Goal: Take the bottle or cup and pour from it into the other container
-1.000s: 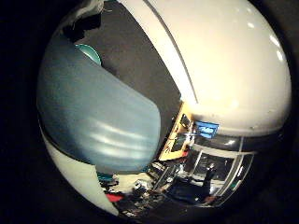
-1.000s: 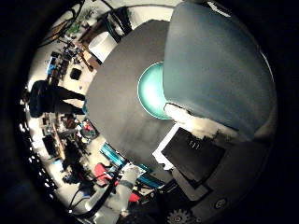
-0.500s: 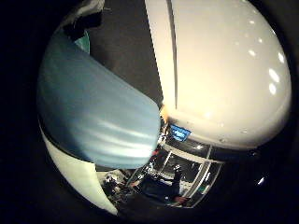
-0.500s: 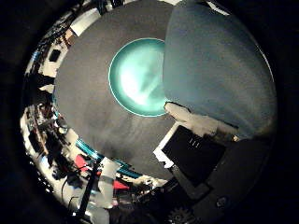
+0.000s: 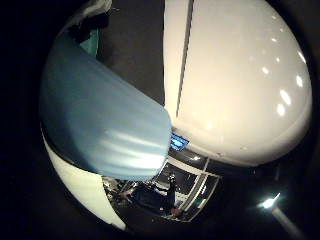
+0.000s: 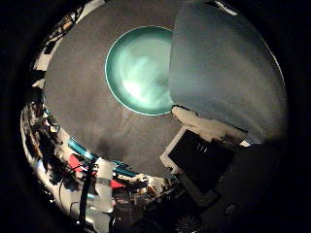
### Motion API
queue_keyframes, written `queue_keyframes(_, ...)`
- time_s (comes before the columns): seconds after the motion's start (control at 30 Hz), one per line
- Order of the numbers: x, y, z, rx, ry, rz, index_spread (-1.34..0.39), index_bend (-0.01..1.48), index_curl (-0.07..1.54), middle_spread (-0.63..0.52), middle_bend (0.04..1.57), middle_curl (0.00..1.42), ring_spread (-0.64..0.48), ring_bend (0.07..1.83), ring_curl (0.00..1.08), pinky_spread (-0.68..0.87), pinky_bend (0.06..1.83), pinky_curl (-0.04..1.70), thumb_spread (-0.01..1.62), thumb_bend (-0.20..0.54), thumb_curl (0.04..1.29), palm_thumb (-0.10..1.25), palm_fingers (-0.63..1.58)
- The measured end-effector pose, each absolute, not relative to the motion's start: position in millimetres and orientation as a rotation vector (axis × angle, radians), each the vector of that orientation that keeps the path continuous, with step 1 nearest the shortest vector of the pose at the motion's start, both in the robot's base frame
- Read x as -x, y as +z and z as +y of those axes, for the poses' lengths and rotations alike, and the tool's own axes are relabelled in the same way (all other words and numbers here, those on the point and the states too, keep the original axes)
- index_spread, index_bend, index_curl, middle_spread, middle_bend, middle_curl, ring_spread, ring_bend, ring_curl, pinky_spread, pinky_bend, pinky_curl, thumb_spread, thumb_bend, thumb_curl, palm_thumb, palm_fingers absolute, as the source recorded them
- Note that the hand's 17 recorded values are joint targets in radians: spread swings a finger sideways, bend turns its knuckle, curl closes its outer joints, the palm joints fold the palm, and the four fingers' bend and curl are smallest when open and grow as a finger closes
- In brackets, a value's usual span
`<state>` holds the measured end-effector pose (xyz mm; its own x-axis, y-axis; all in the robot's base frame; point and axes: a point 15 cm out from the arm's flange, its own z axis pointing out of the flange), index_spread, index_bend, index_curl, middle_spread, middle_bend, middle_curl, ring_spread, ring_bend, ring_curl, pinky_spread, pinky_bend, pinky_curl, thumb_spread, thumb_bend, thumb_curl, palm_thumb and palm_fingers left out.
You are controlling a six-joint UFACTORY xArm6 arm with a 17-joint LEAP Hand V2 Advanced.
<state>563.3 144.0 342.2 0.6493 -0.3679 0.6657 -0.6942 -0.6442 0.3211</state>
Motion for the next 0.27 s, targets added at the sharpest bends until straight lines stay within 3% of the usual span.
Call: queue_keyframes(0.27, -562.6, 343.9, 144.6, -2.301, 0.759, -0.824, -0.65, 0.2, 1.13, -0.36, 0.77, 1.0, -0.33, 1.06, 0.73, -0.51, 0.97, 0.82, 0.44, -0.034, 0.73, 0.92, 0.93)
